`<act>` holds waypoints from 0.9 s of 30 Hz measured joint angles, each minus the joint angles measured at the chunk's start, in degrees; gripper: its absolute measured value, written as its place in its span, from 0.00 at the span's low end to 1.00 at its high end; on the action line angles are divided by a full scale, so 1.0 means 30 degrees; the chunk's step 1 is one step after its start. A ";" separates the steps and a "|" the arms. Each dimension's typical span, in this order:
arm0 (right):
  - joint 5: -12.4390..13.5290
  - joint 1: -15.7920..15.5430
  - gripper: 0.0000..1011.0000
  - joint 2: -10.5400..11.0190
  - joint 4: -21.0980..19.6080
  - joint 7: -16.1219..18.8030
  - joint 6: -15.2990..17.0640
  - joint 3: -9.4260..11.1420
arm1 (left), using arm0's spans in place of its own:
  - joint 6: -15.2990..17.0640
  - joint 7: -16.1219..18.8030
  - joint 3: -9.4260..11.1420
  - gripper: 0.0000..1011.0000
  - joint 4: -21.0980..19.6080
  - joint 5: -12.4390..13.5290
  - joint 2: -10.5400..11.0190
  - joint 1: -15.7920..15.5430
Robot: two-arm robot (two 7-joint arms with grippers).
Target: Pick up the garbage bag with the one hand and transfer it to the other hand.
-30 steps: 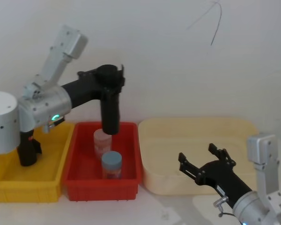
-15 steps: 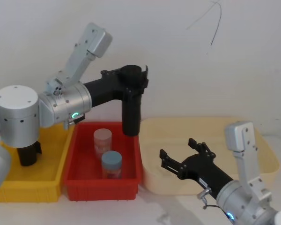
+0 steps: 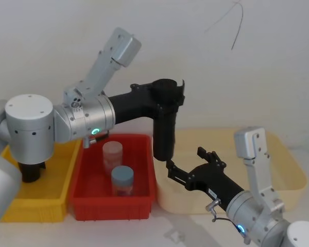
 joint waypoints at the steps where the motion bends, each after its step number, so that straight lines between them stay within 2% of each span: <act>1: 0.0003 0.0068 0.99 -0.0104 0.0157 0.0022 -0.0030 0.0004 | 0.0053 -0.0129 0.0077 0.52 -0.0058 -0.0050 0.0012 0.0003; 15: 0.0413 0.0607 0.99 -0.0686 0.1260 0.0364 -0.0295 0.0144 | 0.0350 -0.0836 0.0764 0.52 -0.0167 -0.0229 0.0206 -0.0137; 27: 0.1419 0.0966 0.99 -0.0953 0.1408 0.0999 0.0047 0.0236 | -0.0508 -0.0692 0.1500 0.52 0.0727 0.0421 0.0163 -0.0490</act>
